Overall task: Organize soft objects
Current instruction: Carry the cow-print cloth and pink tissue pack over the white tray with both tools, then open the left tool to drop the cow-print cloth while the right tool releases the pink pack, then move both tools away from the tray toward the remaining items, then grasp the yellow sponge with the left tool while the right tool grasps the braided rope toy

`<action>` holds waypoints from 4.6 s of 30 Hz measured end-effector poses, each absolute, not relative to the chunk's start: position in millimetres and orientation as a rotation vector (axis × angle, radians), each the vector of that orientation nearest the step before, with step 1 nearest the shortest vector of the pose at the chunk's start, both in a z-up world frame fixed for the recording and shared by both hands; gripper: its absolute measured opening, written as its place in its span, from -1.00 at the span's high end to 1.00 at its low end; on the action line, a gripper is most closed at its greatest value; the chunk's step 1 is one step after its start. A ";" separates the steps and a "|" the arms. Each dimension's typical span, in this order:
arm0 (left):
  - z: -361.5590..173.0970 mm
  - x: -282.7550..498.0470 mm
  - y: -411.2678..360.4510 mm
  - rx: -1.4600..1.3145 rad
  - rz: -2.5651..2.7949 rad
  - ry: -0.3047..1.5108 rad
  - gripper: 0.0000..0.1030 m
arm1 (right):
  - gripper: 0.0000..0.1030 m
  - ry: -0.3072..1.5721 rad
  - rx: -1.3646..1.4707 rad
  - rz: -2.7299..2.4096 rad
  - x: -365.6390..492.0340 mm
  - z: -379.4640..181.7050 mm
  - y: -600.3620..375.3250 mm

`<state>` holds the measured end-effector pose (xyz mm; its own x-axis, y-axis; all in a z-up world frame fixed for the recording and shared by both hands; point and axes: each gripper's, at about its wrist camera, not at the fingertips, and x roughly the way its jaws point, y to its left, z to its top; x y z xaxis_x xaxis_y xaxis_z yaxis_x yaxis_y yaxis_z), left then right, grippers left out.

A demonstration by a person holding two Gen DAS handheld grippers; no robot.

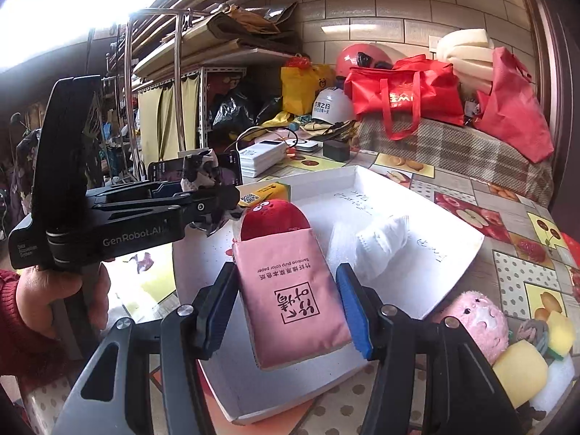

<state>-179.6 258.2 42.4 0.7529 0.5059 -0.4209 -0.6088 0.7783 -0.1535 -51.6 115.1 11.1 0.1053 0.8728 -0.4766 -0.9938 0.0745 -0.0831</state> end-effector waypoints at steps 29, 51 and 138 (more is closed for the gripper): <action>22.9 -111.5 306.0 -0.373 0.599 0.603 0.24 | -0.08 0.417 -0.343 1.211 14.4 15.3 162.1; 43.8 -141.6 280.4 -0.228 0.817 0.399 -1.00 | -1.00 0.261 -0.247 1.135 3.6 25.1 135.9; 17.5 51.4 81.1 -0.171 0.031 0.790 -0.84 | 0.24 0.698 -0.269 1.038 120.2 2.3 -84.1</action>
